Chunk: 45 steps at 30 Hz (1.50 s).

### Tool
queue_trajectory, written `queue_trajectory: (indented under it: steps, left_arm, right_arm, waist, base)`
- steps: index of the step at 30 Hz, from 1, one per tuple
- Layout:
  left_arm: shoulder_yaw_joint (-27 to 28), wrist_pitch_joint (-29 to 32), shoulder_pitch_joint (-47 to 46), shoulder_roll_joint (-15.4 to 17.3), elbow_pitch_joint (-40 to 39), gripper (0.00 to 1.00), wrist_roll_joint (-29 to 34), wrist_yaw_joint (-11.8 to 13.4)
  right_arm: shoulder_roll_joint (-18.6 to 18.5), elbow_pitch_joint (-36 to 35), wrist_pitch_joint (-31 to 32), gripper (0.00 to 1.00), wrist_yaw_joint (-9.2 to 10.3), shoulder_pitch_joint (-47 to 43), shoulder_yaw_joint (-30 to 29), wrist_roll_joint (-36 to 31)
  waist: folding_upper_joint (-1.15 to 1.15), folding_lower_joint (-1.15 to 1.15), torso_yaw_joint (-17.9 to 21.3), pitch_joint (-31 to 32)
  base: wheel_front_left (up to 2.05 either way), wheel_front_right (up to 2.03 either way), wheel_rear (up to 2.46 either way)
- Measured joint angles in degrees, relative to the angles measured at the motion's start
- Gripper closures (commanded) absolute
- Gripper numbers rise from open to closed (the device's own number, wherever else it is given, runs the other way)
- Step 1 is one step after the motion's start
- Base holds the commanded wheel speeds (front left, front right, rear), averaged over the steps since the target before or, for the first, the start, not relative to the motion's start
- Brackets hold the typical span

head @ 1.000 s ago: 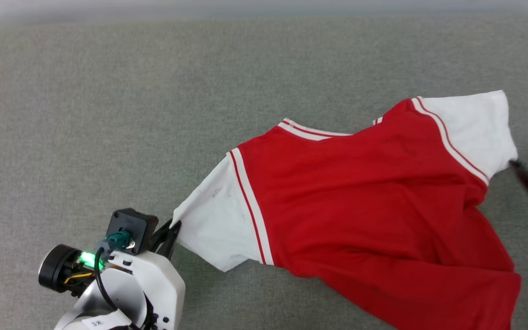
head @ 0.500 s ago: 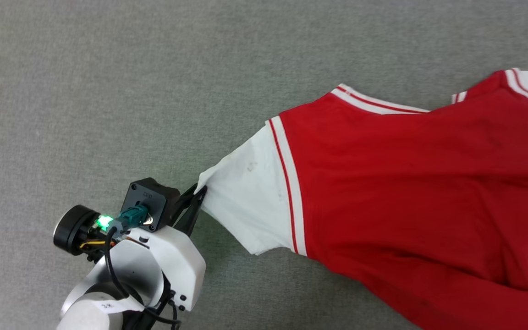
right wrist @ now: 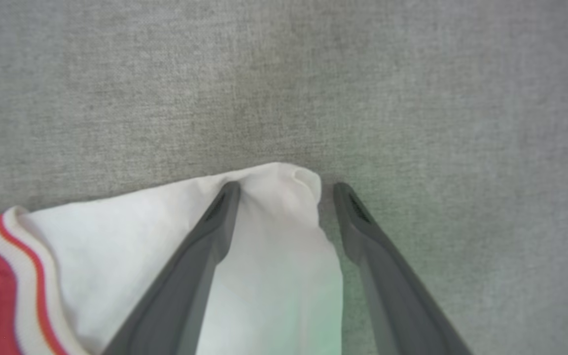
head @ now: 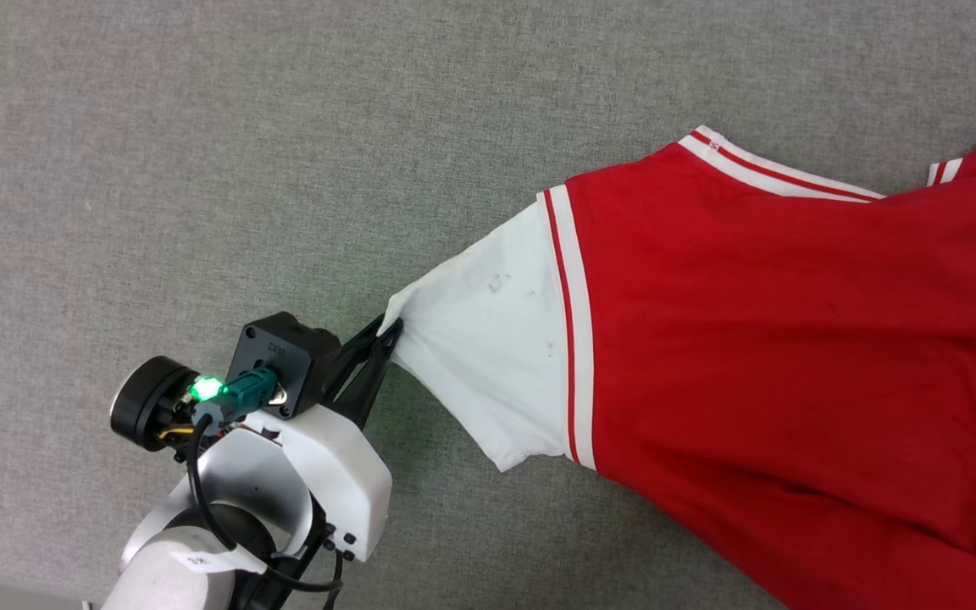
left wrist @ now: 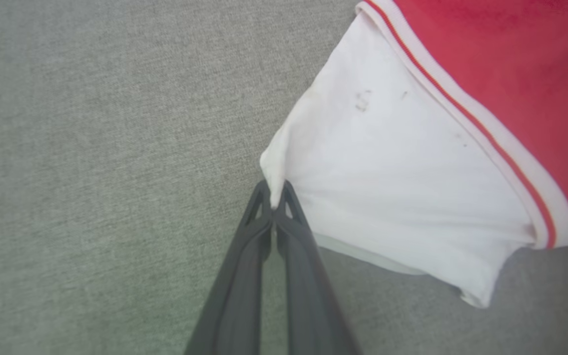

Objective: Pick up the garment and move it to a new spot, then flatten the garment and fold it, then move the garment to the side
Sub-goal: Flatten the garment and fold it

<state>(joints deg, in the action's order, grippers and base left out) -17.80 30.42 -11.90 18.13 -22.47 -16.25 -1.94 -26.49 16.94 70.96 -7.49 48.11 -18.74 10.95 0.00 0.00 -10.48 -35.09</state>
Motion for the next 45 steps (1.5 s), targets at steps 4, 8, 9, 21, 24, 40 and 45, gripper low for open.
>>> queue_trajectory:
  steps: [4,8,9,21,24,40,45]
  left_arm:
    - [-0.03,-0.2,-0.35,-0.07,0.01,1.0,0.03,0.21]
    - [0.12,-0.29,-0.41,0.2,0.23,1.0,0.1,0.46]
    - [0.21,-0.32,-0.42,0.27,0.34,1.0,0.22,0.52]
    - [1.29,-1.99,-0.24,0.79,2.47,1.0,0.29,1.48]
    - [2.23,-3.0,0.34,0.93,3.55,1.0,-0.19,2.07]
    - [9.9,-9.4,0.3,4.14,2.34,1.0,-0.47,4.35]
    - [12.72,-11.04,-0.93,5.72,1.89,1.0,-0.11,4.9]
  right_arm:
    - [0.99,-0.36,0.78,0.96,0.01,-1.39,-1.0,0.86]
    - [1.74,-0.77,-0.7,1.0,-0.01,-2.66,-0.26,1.51]
    - [1.86,-0.68,-1.44,1.0,0.0,-2.83,-0.18,1.7]
    - [2.53,1.99,-12.26,1.0,-0.01,-5.06,2.88,4.82]
    - [2.14,2.16,-17.96,1.0,-0.01,-5.45,5.05,6.48]
    - [-4.14,-1.0,-33.56,1.0,-0.04,-7.91,15.79,16.77]
    - [-4.54,-2.6,-38.41,1.0,-0.05,-7.32,18.04,19.25]
  waist:
    - [0.0,-0.01,-0.29,-0.12]
    - [0.0,-0.01,-0.13,0.21]
    - [0.0,-0.01,-0.03,0.41]
    - [0.0,0.0,2.19,5.96]
    - [0.0,0.0,3.39,9.66]
    - [0.0,-0.01,8.61,23.85]
    - [0.0,-0.01,10.16,27.24]
  base:
    - [0.0,0.0,0.0]
    - [0.0,0.0,0.0]
    - [0.0,0.0,0.0]
    - [0.0,0.0,0.0]
    - [0.0,0.0,0.0]
    - [0.0,0.0,0.0]
    - [0.0,0.0,0.0]
